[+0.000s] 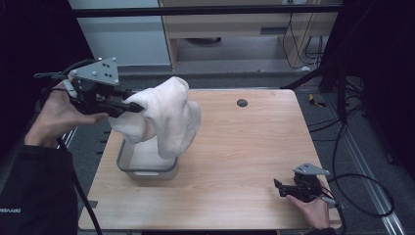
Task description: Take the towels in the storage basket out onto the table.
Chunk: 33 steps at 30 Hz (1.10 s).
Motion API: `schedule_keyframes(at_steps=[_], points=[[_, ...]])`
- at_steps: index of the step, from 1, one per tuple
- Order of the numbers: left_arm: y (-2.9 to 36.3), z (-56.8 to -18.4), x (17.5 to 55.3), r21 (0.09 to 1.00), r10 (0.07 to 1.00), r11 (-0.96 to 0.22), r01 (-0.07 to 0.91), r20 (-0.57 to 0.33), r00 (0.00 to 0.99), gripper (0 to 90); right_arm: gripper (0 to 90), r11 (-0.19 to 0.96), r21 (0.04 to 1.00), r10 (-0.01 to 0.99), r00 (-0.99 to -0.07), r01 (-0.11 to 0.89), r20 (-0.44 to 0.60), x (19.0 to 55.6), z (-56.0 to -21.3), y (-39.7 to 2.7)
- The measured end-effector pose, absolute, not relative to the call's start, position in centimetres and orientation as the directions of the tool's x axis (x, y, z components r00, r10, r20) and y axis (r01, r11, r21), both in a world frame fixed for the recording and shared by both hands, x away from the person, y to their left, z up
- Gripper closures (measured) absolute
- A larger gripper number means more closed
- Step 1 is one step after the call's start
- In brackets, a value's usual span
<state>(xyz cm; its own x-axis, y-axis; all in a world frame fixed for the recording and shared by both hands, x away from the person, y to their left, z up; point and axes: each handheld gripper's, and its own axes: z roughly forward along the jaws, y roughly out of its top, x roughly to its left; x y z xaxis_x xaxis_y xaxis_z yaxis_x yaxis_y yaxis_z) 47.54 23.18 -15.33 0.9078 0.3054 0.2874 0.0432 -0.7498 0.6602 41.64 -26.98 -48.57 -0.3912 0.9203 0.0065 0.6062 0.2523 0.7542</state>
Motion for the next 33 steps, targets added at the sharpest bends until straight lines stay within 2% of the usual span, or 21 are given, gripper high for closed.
schedule_keyframes(at_steps=[14, 33], points=[[17.2, -17.5, 48.4, 0.607, 0.198, -0.794, -0.015, 0.282, 0.939, 70.7, 14.4, 0.24, 0.772, 0.925, -0.381, 0.588, 0.002, 41.5, -48.2, -27.4], [10.3, -24.8, 50.7, 0.523, 0.11, -0.852, -0.02, 0.216, 0.97, 70.5, 15.4, 0.25, 0.774, 0.927, -0.374, 0.582, -0.019, 41.5, -48.2, -27.6]])
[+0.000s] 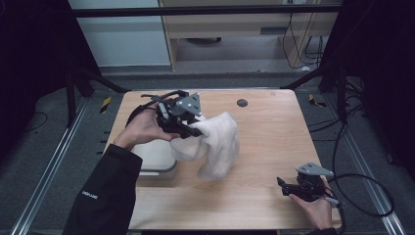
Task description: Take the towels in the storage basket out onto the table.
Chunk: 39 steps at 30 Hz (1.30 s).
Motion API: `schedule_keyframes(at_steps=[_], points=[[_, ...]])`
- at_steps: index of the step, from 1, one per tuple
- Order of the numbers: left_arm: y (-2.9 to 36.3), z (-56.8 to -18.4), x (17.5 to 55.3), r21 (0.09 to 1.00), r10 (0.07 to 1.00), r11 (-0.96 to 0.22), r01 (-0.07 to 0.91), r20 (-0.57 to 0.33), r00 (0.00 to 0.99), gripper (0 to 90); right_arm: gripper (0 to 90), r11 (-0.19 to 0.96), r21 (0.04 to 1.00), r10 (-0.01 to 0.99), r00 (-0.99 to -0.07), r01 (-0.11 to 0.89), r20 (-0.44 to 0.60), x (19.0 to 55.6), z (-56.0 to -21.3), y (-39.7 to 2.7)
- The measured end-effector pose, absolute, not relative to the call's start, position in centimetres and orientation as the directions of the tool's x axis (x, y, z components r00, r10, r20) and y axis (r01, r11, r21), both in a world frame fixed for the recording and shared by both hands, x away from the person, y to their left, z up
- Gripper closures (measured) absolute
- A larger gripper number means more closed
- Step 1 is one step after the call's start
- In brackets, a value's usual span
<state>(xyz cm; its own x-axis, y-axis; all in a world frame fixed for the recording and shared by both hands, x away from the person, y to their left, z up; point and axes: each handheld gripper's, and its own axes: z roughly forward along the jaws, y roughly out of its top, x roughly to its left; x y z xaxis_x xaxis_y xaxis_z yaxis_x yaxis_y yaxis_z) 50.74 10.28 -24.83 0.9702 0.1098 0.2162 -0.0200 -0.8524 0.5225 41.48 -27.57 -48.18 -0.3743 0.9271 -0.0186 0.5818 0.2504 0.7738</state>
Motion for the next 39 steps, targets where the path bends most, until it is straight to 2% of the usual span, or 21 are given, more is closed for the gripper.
schedule_keyframes(at_steps=[6, 18, 24, 28, 39], points=[[8.6, -27.2, 50.9, 0.534, 0.099, -0.845, -0.016, 0.186, 0.978, 70.2, 15.4, 0.256, 0.776, 0.927, -0.374, 0.576, -0.029, 41.5, -48.2, -27.7], [5.3, -32.1, 50.8, 0.5, 0.066, -0.866, -0.012, 0.138, 0.988, 69.5, 16.2, 0.27, 0.769, 0.926, -0.374, 0.579, -0.043, 41.5, -48.2, -27.8], [4.3, -34.2, 50.5, 0.476, 0.039, -0.879, -0.027, 0.128, 0.991, 68.7, 16.3, 0.238, 0.771, 0.935, -0.354, 0.591, -0.018, 41.5, -48.5, -28.3], [3.9, -36.3, 50.4, 0.496, 0.049, -0.868, -0.008, 0.103, 0.994, 67.8, 16.3, 0.244, 0.774, 0.934, -0.357, 0.584, -0.026, 41.5, -48.5, -28.4], [3.0, -39.1, 49.7, 0.543, 0.064, -0.84, 0.012, 0.076, 0.995, 60.8, 15.3, 0.238, 0.767, 0.937, -0.348, 0.596, -0.02, 41.6, -48.8, -28.5]])
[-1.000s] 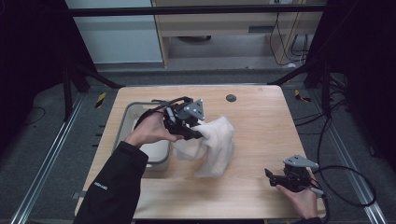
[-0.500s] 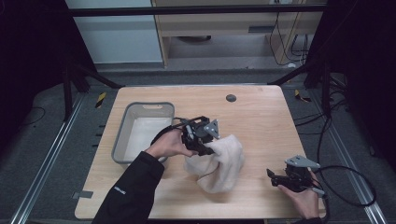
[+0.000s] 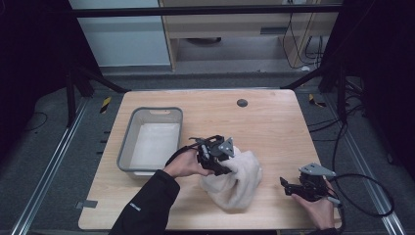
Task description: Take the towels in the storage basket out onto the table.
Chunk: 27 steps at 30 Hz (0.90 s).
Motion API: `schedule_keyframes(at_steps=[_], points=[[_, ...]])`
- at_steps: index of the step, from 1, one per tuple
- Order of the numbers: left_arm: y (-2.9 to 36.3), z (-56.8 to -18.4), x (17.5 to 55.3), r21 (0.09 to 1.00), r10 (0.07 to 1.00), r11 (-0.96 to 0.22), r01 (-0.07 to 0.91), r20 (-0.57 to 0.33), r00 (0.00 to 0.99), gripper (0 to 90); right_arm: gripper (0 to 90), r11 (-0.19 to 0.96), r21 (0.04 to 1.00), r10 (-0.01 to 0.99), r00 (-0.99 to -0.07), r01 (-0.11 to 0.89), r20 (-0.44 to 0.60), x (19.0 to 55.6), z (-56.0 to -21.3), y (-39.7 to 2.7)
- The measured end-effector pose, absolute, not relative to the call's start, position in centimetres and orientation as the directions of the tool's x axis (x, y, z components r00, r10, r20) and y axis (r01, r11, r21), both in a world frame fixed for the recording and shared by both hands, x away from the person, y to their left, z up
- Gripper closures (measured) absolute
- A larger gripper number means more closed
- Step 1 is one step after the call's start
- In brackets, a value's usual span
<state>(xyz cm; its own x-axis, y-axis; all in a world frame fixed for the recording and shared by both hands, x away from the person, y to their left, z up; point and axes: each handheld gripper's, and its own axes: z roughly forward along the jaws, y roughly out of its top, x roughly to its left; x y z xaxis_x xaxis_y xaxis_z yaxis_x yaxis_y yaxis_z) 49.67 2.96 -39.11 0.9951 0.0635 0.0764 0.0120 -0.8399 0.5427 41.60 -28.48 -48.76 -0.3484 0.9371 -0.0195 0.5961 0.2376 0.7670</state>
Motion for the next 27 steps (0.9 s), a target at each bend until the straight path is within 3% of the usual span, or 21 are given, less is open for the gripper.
schedule_keyframes(at_steps=[18, 27], points=[[2.1, -42.1, 48.8, 0.535, 0.036, -0.845, -0.001, 0.06, 0.998, 36.6, 13.8, 0.246, 0.762, 0.938, -0.346, 0.598, -0.032, 41.7, -49.0, -28.6], [2.8, -41.7, 48.6, 0.551, 0.066, -0.835, 0.011, 0.08, 0.995, 24.4, 13.6, 0.243, 0.763, 0.939, -0.342, 0.598, -0.031, 41.7, -49.0, -28.6]])
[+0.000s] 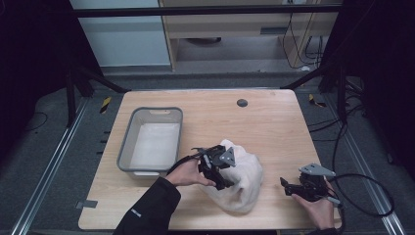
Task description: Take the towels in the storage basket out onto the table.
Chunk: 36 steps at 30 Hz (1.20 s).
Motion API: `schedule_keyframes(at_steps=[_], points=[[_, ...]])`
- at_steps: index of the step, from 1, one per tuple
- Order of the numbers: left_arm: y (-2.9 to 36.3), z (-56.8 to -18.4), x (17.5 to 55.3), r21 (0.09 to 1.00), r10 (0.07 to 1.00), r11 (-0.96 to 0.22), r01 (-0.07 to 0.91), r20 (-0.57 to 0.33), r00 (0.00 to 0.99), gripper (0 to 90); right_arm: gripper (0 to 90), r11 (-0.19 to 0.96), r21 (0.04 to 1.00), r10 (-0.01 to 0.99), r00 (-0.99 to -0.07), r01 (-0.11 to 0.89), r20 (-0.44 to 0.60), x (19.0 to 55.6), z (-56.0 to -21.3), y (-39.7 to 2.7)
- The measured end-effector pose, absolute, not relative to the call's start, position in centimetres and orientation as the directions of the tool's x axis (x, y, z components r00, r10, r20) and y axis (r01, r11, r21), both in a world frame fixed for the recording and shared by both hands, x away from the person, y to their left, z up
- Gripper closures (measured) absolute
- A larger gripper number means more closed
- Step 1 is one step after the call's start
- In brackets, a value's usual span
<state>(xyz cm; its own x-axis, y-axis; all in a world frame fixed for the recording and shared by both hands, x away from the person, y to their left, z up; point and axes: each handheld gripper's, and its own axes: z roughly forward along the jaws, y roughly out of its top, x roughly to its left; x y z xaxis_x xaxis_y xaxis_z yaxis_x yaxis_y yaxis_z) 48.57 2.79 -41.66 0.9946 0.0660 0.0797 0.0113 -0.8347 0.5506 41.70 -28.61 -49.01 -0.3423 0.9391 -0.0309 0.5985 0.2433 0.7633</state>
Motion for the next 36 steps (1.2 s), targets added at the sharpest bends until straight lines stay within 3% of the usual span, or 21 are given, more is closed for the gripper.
schedule_keyframes(at_steps=[8, 13, 18, 32, 36], points=[[5.8, -39.5, 47.7, 0.657, 0.144, -0.751, 0.065, 0.068, 0.987, 19.8, 13.1, 0.23, 0.765, 0.942, -0.335, 0.601, -0.02, 41.6, -48.9, -28.7], [8.6, -38.4, 46.9, 0.72, 0.252, -0.687, 0.101, 0.105, 0.962, 19.3, 13.0, 0.225, 0.77, 0.942, -0.337, 0.598, -0.014, 41.7, -48.9, -28.7], [11.0, -38.1, 46.0, 0.788, 0.358, -0.595, 0.156, 0.086, 0.93, 20.2, 13.1, 0.209, 0.774, 0.942, -0.336, 0.598, 0.005, 41.6, -48.7, -28.7], [18.6, -37.9, 42.6, 0.873, 0.688, -0.404, 0.274, 0.092, 0.72, 24.3, 13.1, 0.205, 0.779, 0.943, -0.333, 0.592, 0.005, 41.5, -48.7, -28.7], [21.0, -38.4, 41.6, 0.894, 0.771, -0.318, 0.315, 0.05, 0.635, 25.6, 12.4, 0.199, 0.781, 0.944, -0.33, 0.591, 0.009, 41.4, -48.7, -28.7]])
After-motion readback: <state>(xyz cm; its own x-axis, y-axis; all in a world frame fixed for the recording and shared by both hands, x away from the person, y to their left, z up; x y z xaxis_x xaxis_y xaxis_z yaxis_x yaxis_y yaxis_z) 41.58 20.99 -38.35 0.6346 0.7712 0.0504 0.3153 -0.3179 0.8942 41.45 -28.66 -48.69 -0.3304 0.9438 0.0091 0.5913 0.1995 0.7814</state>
